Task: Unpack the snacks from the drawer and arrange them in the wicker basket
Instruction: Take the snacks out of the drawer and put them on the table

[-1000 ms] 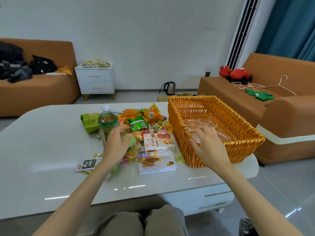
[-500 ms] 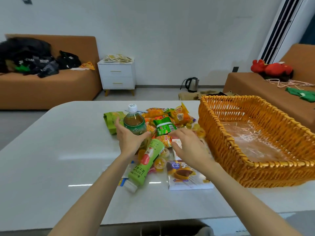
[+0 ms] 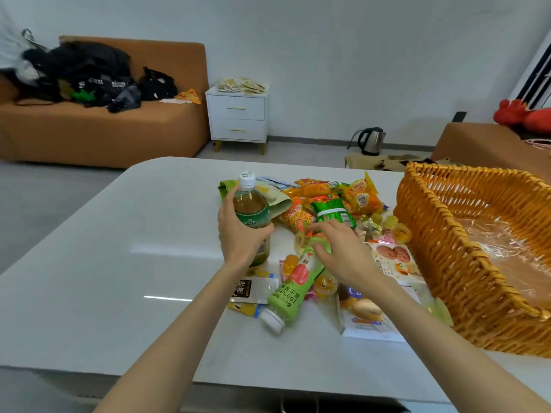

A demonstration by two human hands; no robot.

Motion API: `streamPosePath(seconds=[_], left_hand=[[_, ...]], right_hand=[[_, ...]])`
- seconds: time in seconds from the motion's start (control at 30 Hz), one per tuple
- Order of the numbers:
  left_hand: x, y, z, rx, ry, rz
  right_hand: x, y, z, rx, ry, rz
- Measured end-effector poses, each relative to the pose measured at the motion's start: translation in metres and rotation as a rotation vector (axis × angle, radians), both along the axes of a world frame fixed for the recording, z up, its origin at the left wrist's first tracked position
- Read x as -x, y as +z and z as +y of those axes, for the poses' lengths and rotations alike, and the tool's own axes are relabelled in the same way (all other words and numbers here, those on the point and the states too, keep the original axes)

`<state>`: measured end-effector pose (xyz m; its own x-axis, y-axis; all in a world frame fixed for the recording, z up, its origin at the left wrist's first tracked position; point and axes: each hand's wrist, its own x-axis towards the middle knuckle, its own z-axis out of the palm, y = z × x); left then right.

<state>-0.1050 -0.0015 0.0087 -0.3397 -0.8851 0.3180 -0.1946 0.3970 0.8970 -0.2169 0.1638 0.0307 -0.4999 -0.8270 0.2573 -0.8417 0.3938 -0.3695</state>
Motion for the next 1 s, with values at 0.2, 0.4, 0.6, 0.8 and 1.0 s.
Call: streamPosePath(seconds=[0.2, 0.4, 0.6, 0.8, 1.0], left_hand=[[-0.054, 0.0, -0.039, -0.023, 0.084, -0.011], [-0.094, 0.006, -0.081, -0.034, 0.166, -0.107], [-0.102, 0.003, -0.077, 0.001, 0.263, -0.199], [-0.092, -0.017, 0.009, 0.363, -0.066, -0.306], [-0.083, -0.05, 0.069, 0.084, -0.583, -0.83]], right_hand=[[-0.024, -0.004, -0.022, -0.003, 0.032, 0.007], [-0.048, -0.006, -0.042, -0.041, 0.079, 0.03], [-0.052, -0.002, -0.035, -0.118, 0.107, 0.061], [-0.041, -0.012, 0.007, -0.437, -0.146, -0.051], [-0.025, -0.043, 0.02, -0.407, -0.195, -0.216]])
